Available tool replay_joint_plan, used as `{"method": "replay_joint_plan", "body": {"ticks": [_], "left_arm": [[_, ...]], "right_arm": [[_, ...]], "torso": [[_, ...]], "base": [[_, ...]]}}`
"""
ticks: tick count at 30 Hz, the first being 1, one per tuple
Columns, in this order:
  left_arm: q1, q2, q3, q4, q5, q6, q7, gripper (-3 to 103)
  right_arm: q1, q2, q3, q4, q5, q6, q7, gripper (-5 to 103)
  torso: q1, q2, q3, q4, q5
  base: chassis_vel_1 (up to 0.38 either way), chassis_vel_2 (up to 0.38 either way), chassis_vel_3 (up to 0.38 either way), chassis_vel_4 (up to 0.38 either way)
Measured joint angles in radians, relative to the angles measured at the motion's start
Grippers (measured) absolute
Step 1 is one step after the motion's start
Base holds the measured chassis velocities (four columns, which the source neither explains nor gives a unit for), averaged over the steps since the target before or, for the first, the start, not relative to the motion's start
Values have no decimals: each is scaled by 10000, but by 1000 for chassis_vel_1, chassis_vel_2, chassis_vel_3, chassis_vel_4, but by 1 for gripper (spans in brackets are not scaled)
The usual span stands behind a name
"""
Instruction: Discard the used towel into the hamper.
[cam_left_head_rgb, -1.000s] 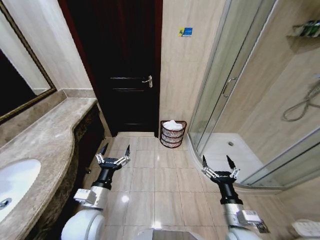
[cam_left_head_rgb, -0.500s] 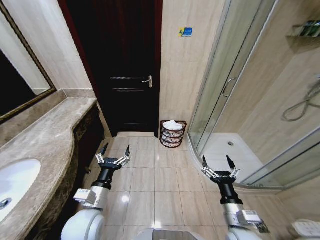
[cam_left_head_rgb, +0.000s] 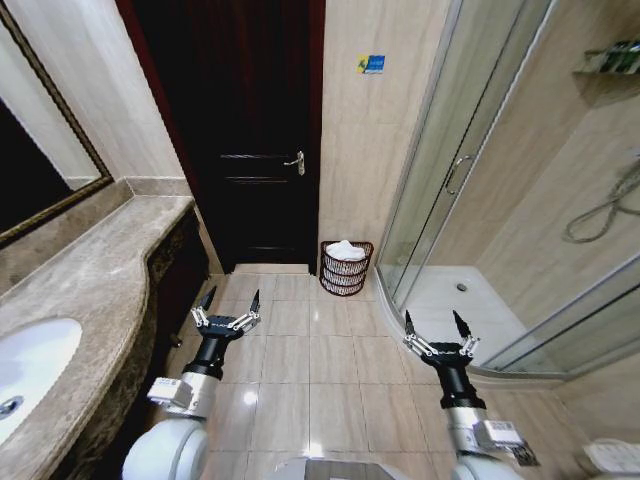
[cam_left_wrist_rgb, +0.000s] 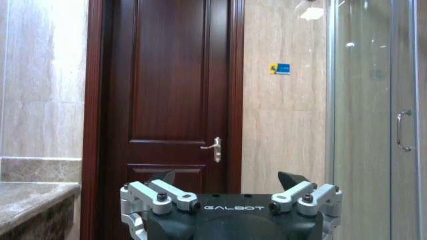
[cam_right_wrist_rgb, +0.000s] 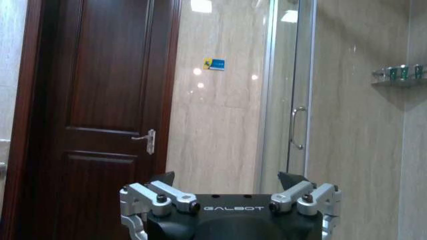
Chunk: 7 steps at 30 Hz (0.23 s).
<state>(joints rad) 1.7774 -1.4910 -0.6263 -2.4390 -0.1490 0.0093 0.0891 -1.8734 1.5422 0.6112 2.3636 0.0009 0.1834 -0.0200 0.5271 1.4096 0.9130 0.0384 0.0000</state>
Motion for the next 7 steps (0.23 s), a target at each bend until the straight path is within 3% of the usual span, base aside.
{"method": "replay_joint_plan", "body": {"ticks": [7], "left_arm": [[0, 0, 0, 0, 0, 0, 0, 100]], "right_arm": [[0, 0, 0, 0, 0, 0, 0, 100]], "torso": [[0, 0, 0, 0, 0]], "base": [[0, 0, 0, 0]]}}
